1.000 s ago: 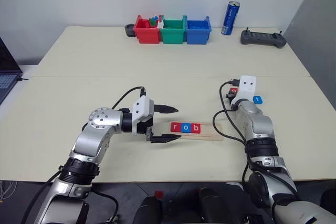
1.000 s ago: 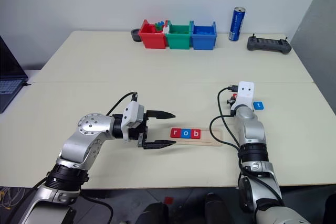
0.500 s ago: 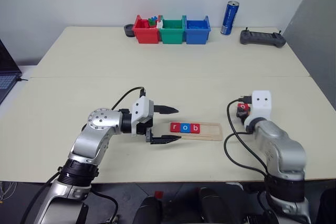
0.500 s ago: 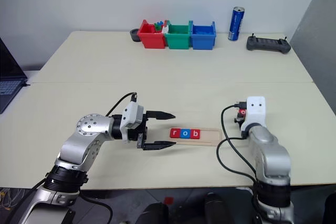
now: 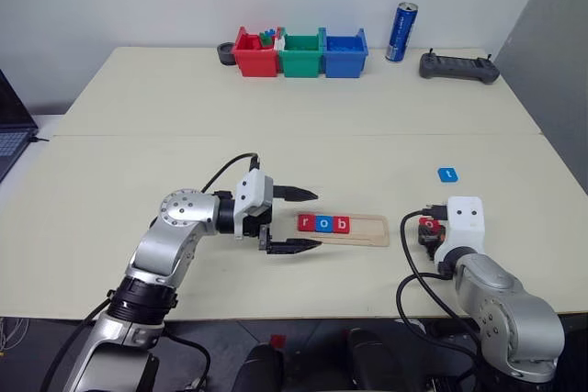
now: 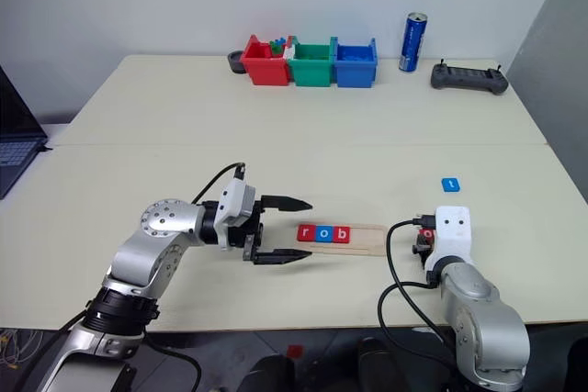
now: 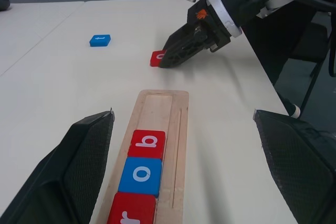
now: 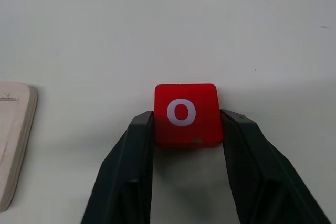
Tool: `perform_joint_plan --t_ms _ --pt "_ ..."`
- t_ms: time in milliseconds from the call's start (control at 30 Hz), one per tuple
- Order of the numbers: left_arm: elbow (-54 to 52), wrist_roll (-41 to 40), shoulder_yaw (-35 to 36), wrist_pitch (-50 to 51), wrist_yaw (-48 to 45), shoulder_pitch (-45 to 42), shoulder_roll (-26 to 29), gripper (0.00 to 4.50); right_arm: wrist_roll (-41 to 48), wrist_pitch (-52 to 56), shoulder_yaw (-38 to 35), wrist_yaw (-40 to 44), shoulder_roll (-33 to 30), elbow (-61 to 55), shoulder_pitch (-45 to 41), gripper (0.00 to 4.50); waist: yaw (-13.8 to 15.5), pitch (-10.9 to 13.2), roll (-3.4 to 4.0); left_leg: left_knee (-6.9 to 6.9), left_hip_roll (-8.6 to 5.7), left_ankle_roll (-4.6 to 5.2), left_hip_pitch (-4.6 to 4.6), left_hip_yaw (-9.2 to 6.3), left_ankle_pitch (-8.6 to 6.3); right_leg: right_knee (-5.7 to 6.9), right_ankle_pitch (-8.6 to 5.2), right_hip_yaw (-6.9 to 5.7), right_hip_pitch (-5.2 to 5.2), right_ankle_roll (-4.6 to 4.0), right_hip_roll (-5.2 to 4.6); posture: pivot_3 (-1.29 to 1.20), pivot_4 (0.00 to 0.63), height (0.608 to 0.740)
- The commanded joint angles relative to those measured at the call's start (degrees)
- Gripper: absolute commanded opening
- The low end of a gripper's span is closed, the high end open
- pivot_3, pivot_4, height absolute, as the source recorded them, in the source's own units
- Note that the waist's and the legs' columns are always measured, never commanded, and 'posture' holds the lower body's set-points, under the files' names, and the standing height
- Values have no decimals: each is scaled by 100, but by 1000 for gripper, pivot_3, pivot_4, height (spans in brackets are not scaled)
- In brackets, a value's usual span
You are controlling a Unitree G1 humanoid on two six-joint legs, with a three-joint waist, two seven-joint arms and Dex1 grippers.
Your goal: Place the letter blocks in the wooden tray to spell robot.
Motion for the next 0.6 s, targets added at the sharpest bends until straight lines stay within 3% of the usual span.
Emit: perform_joint_plan --t_ms 33,167,400,600 --pt "-94 -61 35 -65 -44 -51 27 4500 96 65 71 138 30 87 83 3184 -7 0 -1 0 1 0 0 0 0 0 0 0 0 0 1 0 150 740" --pt "-132 -61 53 -61 -25 -1 55 4500 95 35 57 163 10 85 67 4477 -13 0 -1 -1 4 0 2 0 0 0 0 0 0 0 4 0 150 740" --pt "-137 -48 56 -73 14 15 55 4500 39 -44 126 276 -309 -26 -356 4477 -12 1 0 0 2 0 1 0 0 0 0 1 0 0 3 0 150 740" --pt "-14 -22 27 -130 -27 -85 18 4500 529 -1005 238 1720 -1768 252 -883 4477 4 3 0 0 -2 0 -5 0 0 -13 0 -1 1 0 -1 0 150 740"
